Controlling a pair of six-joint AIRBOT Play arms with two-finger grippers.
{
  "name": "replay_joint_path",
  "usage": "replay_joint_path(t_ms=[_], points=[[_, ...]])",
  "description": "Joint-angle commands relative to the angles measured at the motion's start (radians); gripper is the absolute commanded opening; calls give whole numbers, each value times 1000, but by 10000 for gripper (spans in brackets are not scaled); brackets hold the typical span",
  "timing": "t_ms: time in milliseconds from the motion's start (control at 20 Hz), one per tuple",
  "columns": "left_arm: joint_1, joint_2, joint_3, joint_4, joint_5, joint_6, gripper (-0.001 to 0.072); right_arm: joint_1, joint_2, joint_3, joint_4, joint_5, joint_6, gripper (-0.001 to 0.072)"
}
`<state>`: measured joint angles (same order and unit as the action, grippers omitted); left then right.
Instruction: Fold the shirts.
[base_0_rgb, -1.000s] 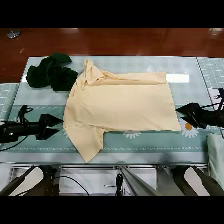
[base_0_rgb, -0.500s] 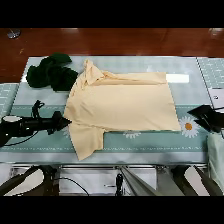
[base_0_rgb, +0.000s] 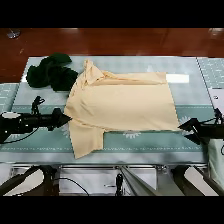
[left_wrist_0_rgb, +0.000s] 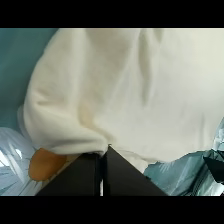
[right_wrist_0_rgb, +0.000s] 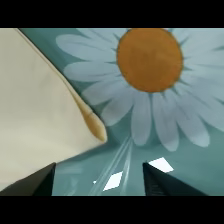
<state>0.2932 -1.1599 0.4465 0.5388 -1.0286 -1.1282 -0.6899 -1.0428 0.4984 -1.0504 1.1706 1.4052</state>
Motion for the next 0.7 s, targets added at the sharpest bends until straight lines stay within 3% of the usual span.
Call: replay_joint_path(t_ms=[0, 450, 600, 650], points=[[-1, -1, 2, -1, -4, 2, 23, 28, -100, 35, 144, -43, -66, 620], [-1, 0, 2, -1, -4, 2, 23, 64, -230, 62, 287, -47, -138, 615], [-1, 0, 3, -1, -11, 2, 23, 171, -230, 77, 252, -79, -86, 466], [0, 0, 10, -1, -21, 2, 23, 183, -230, 99, 224, -71, -71, 172]])
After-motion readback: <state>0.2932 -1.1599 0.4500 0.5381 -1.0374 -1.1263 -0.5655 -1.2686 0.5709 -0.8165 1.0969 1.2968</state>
